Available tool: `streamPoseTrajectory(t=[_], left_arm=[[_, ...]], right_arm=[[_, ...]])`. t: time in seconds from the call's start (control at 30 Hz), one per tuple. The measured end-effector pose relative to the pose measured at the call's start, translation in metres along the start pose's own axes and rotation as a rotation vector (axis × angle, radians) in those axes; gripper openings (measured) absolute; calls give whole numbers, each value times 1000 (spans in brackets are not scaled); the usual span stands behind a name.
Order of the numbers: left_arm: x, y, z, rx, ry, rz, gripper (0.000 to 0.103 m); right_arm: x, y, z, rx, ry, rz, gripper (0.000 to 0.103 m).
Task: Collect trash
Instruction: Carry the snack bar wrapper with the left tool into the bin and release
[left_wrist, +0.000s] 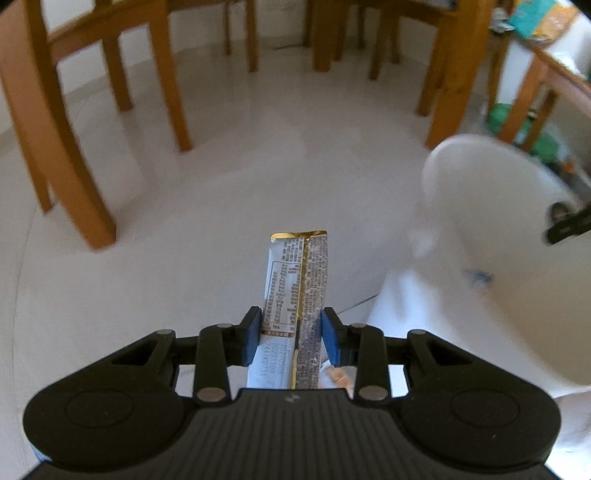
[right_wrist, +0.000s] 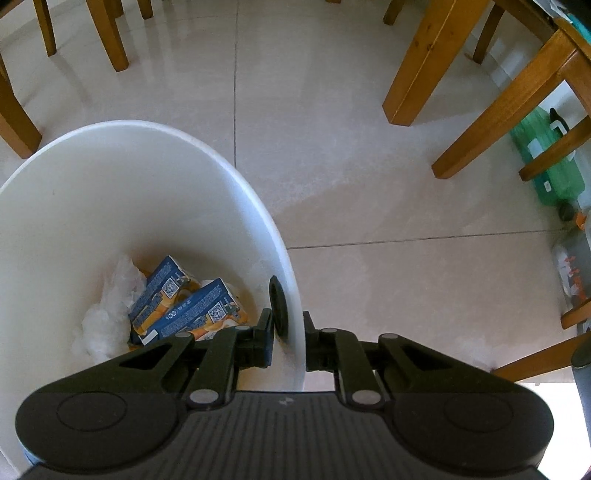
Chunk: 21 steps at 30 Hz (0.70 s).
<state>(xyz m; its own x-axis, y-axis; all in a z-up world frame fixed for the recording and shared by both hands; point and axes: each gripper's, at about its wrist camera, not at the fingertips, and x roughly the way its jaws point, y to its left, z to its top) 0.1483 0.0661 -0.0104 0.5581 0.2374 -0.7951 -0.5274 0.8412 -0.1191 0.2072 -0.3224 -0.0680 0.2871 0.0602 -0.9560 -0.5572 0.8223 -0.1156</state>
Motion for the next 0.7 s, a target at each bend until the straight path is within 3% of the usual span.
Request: streamPoseTrajectory(t=[0.2,0.3,0.5,0.57,0.7], left_arm=[[-54,-26,31,72,-52,-79,34],[-53,-26,54,83,-74,-133,34],[-57,-55,65,86,-79,-260,37],[-52,-64,65,81,-49,-301,84],[-60,-73,62,55,-93,-309,86]], right_arm=[[-7,-1,-1,-4,-5,11,16],[-7,-3,-2,-2,-5,11,16],[-8,-3,-3,-7,-4,13,16],[-9,-3,-3,-8,-4,13,16],[-9,-3,-3,-11,-6,15,16]])
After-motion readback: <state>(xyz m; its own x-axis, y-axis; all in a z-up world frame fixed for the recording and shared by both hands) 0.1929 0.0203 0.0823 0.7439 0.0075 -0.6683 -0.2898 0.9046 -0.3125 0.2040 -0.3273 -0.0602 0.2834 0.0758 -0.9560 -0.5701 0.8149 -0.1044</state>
